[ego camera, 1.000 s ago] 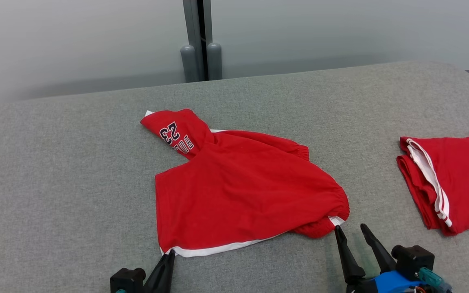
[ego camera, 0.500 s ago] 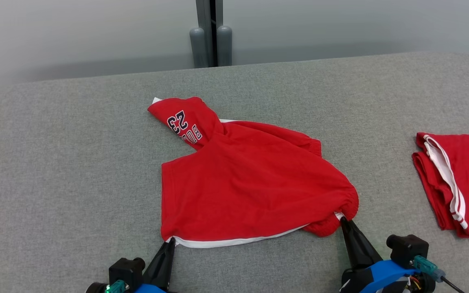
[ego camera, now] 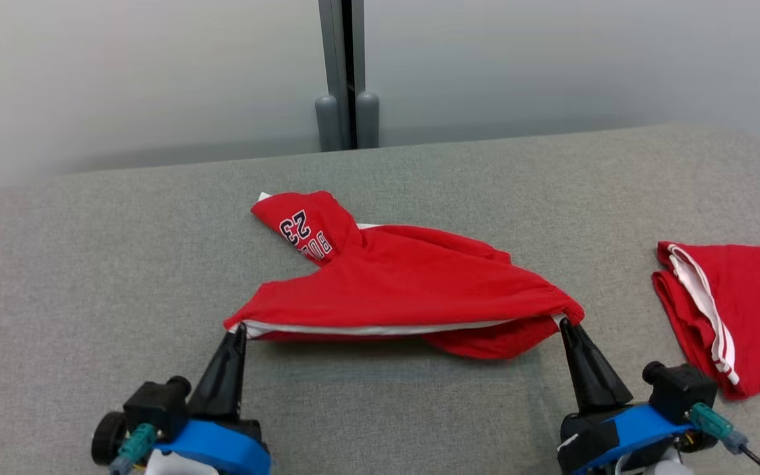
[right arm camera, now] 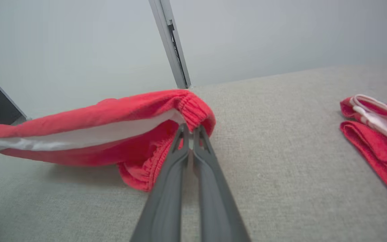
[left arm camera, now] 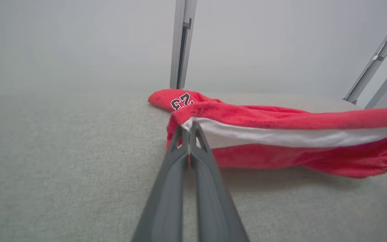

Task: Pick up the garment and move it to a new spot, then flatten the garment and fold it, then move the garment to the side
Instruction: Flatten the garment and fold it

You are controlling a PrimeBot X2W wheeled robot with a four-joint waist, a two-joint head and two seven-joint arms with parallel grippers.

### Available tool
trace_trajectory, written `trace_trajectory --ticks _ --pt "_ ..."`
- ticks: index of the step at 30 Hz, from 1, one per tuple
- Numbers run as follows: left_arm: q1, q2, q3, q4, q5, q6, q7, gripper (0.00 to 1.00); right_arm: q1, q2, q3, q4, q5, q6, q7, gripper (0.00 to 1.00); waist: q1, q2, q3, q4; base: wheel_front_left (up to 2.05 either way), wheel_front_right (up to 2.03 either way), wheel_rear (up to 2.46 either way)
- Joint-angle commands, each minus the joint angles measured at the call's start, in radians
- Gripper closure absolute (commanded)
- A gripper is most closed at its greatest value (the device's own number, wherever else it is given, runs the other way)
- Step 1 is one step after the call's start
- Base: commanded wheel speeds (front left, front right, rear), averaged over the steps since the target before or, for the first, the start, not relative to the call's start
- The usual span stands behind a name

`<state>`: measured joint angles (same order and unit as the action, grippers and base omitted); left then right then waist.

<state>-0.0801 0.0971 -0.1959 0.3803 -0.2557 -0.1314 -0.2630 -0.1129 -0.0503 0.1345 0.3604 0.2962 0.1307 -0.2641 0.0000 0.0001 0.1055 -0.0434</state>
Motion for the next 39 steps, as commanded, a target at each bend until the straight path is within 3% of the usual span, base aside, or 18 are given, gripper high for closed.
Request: trace_trajectory --ticks 1,11,19,25,31,34,39 --pt "-0.015 0.017 0.025 -0.040 0.012 0.002 -0.002 1.00 -0.001 -0.007 -0.011 -0.029 -0.008 0.000 0.000 1.00 0.0000 -0.0001 -0.033 -0.013 0.00 0.00 0.00" --pt "-0.162 0.128 0.108 -0.266 0.090 0.002 -0.002 1.00 -0.167 -0.130 0.044 -0.233 0.046 0.000 -0.002 1.00 0.0000 -0.0001 -0.115 -0.013 0.00 0.00 0.00" --pt "-0.432 0.209 0.135 -0.339 0.112 0.003 0.067 1.00 -0.397 -0.206 0.099 -0.298 0.100 -0.001 0.055 1.00 0.0000 -0.0001 -0.046 0.009 0.00 0.00 0.00" --pt "-0.636 0.211 0.097 -0.268 0.124 0.003 0.108 1.00 -0.598 -0.226 0.133 -0.209 0.059 0.000 0.077 1.00 0.0000 -0.0001 0.109 0.045 0.00 0.00 0.00" --pt "-0.868 0.183 0.086 -0.118 0.156 0.036 0.022 1.00 -0.872 -0.212 0.128 -0.002 -0.079 0.000 0.019 1.00 0.0000 -0.0001 0.234 0.082 0.00 0.00 0.00" --pt "-0.867 0.155 0.079 -0.056 0.144 0.041 0.006 1.00 -0.913 -0.195 0.123 0.078 -0.125 0.000 0.004 1.00 0.0000 -0.0001 0.243 0.098 0.00 0.00 0.00" --pt "-0.739 0.121 0.062 0.021 0.122 0.035 -0.002 1.00 -0.832 -0.183 0.155 0.175 -0.132 0.000 -0.001 1.00 0.0000 -0.0001 0.224 0.113 0.00 0.00 0.00"
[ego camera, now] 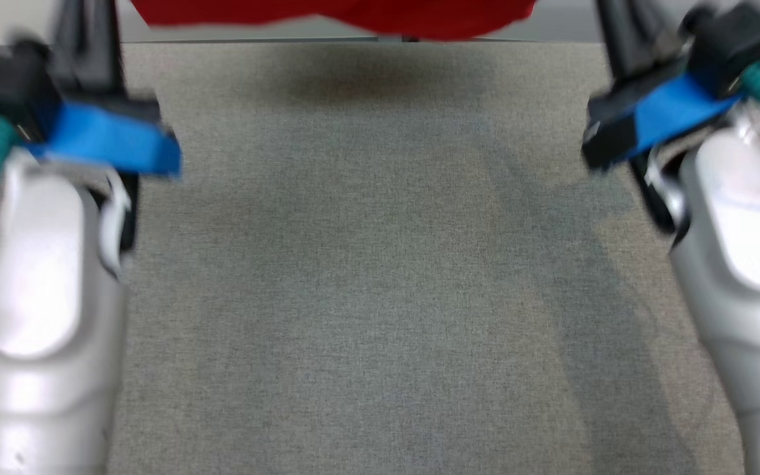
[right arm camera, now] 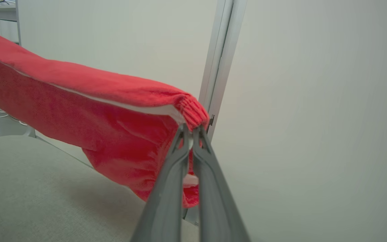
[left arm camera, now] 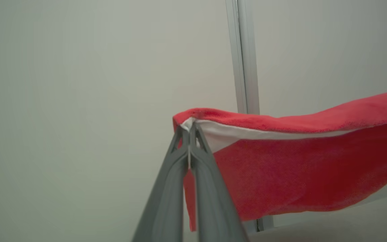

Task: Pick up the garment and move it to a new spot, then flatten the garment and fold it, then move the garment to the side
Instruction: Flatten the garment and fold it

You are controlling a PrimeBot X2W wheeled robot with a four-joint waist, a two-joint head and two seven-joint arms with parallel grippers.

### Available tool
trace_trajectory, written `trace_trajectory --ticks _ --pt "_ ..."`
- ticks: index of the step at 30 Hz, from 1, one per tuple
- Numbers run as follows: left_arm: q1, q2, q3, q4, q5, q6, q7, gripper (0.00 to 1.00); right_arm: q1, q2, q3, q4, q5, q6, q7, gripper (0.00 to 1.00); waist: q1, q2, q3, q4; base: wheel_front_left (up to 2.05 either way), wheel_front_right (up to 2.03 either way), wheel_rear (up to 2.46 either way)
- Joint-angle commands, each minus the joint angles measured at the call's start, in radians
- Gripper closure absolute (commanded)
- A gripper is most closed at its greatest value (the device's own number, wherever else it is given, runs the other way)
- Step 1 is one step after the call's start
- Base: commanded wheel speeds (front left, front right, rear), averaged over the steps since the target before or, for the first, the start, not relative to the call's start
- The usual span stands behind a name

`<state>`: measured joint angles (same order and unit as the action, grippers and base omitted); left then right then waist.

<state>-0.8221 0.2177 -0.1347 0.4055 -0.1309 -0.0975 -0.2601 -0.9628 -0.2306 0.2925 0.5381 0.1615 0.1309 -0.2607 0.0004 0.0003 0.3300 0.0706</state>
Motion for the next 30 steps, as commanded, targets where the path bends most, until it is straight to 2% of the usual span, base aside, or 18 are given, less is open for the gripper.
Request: trace_trajectory --ticks 1,6,12,21,30 --pt "0.049 -0.009 0.000 0.011 -0.011 0.000 -0.005 1.00 0.052 -0.002 0.006 0.014 0.014 0.000 -0.005 1.00 -0.0004 -0.0003 -0.008 0.001 0.00 0.00 0.00" --pt "0.318 -0.063 -0.003 0.081 -0.048 -0.008 -0.005 1.00 0.279 0.002 0.070 0.082 0.066 0.000 -0.005 1.00 -0.0004 -0.0003 -0.045 0.005 0.00 0.00 0.00" --pt "0.553 -0.103 0.002 0.157 -0.073 -0.019 -0.006 1.00 0.519 0.020 0.114 0.109 0.132 0.000 -0.005 1.00 -0.0004 -0.0003 -0.098 -0.002 0.00 0.00 0.00" --pt "0.777 -0.137 0.049 0.242 -0.093 -0.009 -0.006 1.00 0.779 0.036 0.100 0.089 0.211 0.000 -0.006 1.00 -0.0004 -0.0003 -0.245 -0.010 0.00 0.00 0.00" --pt "0.939 -0.143 0.068 0.256 -0.069 -0.013 -0.004 1.00 0.959 0.009 0.112 0.053 0.247 -0.001 -0.006 1.00 -0.0004 -0.0003 -0.346 -0.019 0.00 0.00 0.00"
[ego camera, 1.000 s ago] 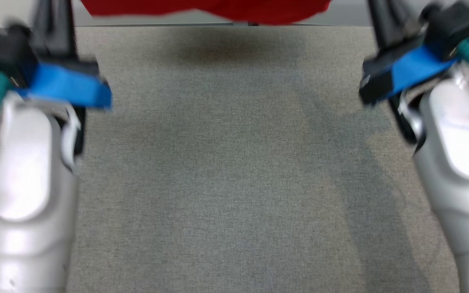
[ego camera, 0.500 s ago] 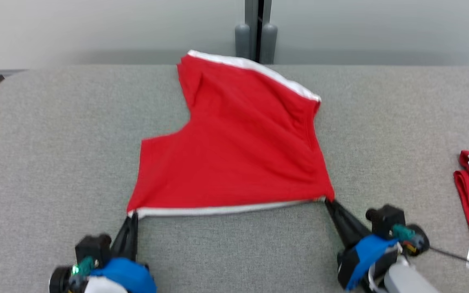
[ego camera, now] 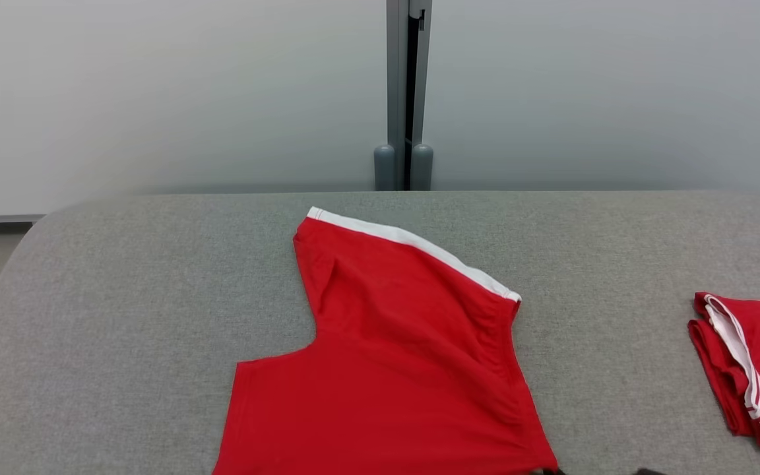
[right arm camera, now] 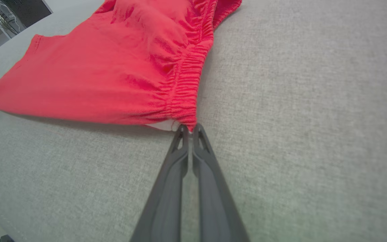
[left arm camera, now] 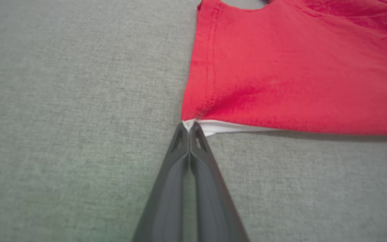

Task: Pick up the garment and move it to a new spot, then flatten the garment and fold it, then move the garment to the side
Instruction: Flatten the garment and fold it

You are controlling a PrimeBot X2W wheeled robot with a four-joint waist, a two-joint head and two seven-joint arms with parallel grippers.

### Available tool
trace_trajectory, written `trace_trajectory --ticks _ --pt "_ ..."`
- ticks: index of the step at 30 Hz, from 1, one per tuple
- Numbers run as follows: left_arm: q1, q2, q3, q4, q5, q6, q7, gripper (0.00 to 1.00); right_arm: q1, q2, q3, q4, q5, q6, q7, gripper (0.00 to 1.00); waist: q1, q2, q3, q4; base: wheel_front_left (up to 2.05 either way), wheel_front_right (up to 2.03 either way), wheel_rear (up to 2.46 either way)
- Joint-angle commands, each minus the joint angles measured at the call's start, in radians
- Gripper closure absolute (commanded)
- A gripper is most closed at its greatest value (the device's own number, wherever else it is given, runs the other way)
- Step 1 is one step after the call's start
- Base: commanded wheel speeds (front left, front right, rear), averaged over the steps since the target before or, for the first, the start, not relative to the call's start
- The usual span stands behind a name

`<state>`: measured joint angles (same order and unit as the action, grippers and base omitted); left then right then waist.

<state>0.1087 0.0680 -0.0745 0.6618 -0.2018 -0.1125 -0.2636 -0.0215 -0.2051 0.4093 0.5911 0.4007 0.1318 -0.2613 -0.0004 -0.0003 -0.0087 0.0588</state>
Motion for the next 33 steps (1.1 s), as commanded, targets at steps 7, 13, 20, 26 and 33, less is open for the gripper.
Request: trace_trajectory --ticks 7,13,20,26,33 --pt "0.044 0.005 0.008 -0.114 0.023 -0.006 -0.001 1.00 0.067 -0.057 -0.025 -0.051 0.029 -0.002 -0.005 1.00 0.0004 0.0003 -0.008 -0.017 0.00 0.00 0.00" --pt "-0.085 0.018 -0.025 -0.246 0.055 -0.015 -0.002 1.00 -0.003 -0.020 -0.047 -0.133 0.051 -0.002 -0.005 1.00 0.0004 0.0003 0.035 -0.032 0.00 0.00 0.00" --pt "-0.397 0.101 -0.138 -0.229 0.067 -0.020 0.013 1.00 -0.143 0.054 -0.055 -0.187 0.127 -0.001 -0.005 1.00 0.0004 0.0003 0.135 -0.058 0.00 0.00 0.00" --pt "-0.671 0.210 -0.271 -0.154 -0.009 -0.018 0.070 1.00 -0.304 0.104 -0.051 -0.149 0.172 -0.001 -0.005 1.00 0.0004 0.0003 0.245 -0.104 0.00 0.00 0.00" --pt "-0.885 0.301 -0.395 -0.063 -0.097 -0.018 0.119 1.00 -0.452 0.146 -0.063 -0.081 0.210 -0.001 -0.005 1.00 0.0004 0.0003 0.353 -0.150 0.00 0.00 0.00"
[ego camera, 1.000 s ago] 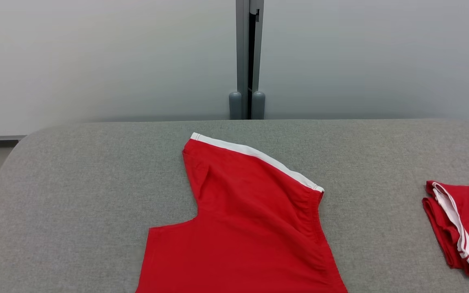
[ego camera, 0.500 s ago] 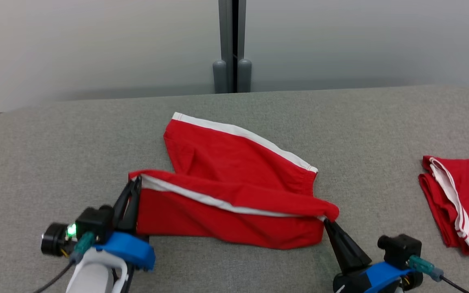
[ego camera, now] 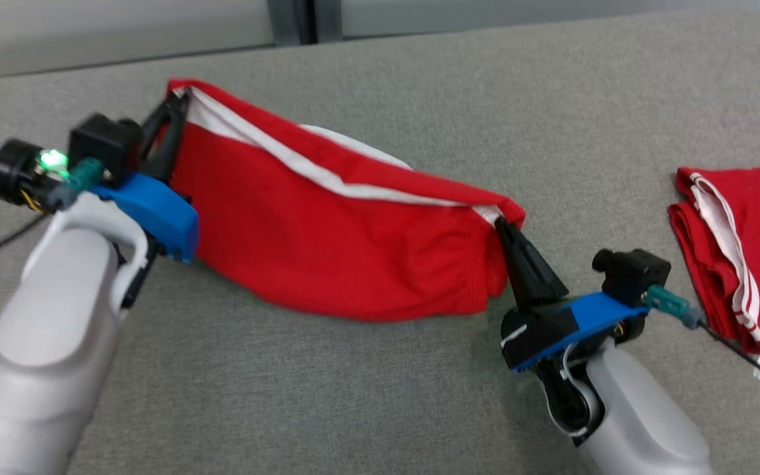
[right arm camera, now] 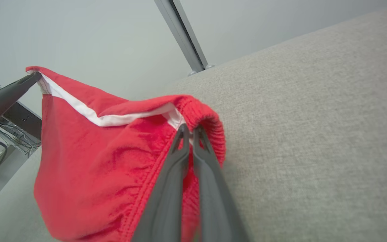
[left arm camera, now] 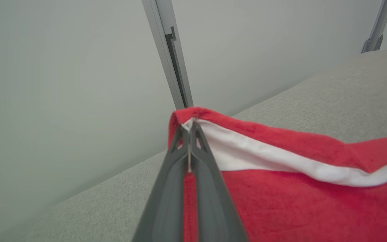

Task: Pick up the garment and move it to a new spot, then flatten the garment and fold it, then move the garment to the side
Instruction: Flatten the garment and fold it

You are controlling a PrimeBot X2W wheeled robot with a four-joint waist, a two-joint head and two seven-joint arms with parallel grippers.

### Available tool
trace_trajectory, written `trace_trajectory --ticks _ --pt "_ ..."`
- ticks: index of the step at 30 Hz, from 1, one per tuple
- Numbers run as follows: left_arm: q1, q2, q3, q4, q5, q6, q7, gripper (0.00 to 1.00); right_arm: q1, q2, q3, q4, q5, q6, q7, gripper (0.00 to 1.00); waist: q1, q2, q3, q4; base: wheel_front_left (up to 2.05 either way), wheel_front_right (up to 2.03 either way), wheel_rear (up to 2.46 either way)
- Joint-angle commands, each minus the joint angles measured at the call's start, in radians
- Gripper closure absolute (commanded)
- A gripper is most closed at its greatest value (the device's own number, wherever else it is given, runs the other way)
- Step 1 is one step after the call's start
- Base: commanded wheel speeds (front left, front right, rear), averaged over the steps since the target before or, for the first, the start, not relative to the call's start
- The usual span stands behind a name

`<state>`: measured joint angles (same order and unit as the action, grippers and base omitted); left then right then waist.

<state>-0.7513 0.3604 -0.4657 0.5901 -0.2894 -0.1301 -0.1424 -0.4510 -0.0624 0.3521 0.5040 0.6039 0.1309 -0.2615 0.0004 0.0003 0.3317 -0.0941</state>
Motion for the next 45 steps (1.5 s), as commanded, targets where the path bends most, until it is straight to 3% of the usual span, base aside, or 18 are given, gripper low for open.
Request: trace_trajectory --ticks 1,14,15,16,17,18,19,24,34,45 --pt "-0.047 0.017 -0.012 0.027 -0.019 0.000 0.000 1.00 -0.037 0.006 -0.009 0.012 0.012 0.000 -0.005 1.00 -0.0004 -0.0003 0.025 -0.002 0.00 0.00 0.00" --pt "-0.182 0.023 -0.064 0.247 -0.095 0.000 -0.066 1.00 -0.121 0.011 0.016 0.019 0.040 0.000 -0.005 1.00 -0.0004 -0.0003 0.103 -0.031 0.00 0.00 0.00" --pt "-0.188 0.009 -0.072 0.278 -0.102 0.000 -0.084 0.93 -0.113 0.011 -0.004 0.015 0.028 0.000 -0.005 1.00 -0.0004 -0.0003 0.106 -0.030 0.00 0.00 0.00" --pt "-0.188 0.009 -0.072 0.278 -0.102 0.000 -0.084 0.93 -0.113 0.011 -0.004 0.015 0.028 0.000 -0.005 1.00 -0.0004 -0.0003 0.106 -0.030 0.00 0.00 0.00" --pt "-0.189 0.001 -0.074 0.292 -0.105 0.000 -0.092 0.76 -0.108 0.011 -0.007 0.012 0.020 0.000 -0.005 0.93 -0.0004 -0.0003 0.106 -0.028 0.00 0.00 0.00" --pt "-0.189 -0.005 -0.073 0.306 -0.109 0.000 -0.098 0.13 -0.104 0.011 -0.010 0.007 0.013 0.000 -0.005 0.48 -0.0004 -0.0003 0.104 -0.026 0.00 0.00 0.00" --pt "-0.187 -0.012 -0.071 0.318 -0.114 0.000 -0.103 0.00 -0.098 0.011 -0.014 0.004 0.006 0.000 -0.005 0.00 -0.0004 -0.0003 0.102 -0.024 0.00 0.00 0.00" --pt "-0.141 -0.054 -0.047 0.349 -0.135 0.008 -0.121 0.00 -0.058 0.010 -0.066 -0.023 -0.047 0.000 -0.005 0.00 -0.0004 -0.0003 0.078 -0.011 0.00 0.00 0.00" --pt "0.023 -0.086 0.050 0.277 -0.162 0.036 -0.123 0.00 0.052 0.011 -0.204 -0.073 -0.148 0.000 -0.005 0.00 -0.0004 -0.0003 0.049 0.000 0.00 0.00 0.00" --pt "0.017 -0.109 0.033 0.438 -0.155 0.052 -0.108 0.00 0.087 0.011 -0.248 -0.084 -0.156 0.000 -0.005 0.00 -0.0004 -0.0003 0.052 -0.037 0.00 0.00 0.00"
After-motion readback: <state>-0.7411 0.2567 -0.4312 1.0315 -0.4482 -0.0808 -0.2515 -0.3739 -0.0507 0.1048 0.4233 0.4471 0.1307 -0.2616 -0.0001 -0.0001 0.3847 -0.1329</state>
